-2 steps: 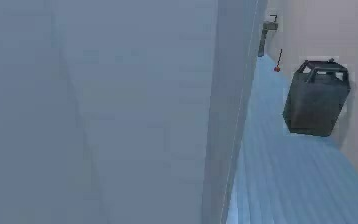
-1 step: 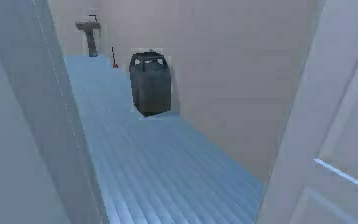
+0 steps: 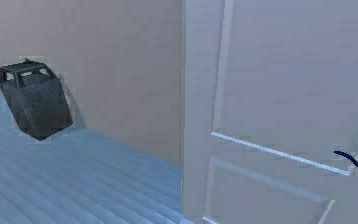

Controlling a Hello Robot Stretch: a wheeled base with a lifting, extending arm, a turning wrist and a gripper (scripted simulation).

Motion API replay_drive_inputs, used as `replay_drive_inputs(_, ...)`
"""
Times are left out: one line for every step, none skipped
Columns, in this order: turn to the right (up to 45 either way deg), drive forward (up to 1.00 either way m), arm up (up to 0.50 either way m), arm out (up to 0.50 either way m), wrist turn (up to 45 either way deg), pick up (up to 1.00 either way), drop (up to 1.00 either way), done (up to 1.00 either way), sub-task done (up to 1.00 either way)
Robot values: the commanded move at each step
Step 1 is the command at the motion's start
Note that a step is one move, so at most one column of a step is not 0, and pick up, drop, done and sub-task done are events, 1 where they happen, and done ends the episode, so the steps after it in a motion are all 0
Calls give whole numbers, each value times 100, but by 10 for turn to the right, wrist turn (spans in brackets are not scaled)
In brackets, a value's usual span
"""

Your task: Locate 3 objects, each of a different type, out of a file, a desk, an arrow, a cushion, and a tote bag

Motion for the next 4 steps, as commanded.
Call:
replay_drive_inputs(0, 30, 0, 0, 0, 0, 0, 0, 0)
replay_drive_inputs(-450, 0, 0, 0, 0, 0, 0, 0, 0)
replay_drive_inputs(-90, 0, 0, 0, 0, 0, 0, 0, 0)
replay_drive_inputs(0, 60, 0, 0, 0, 0, 0, 0, 0)
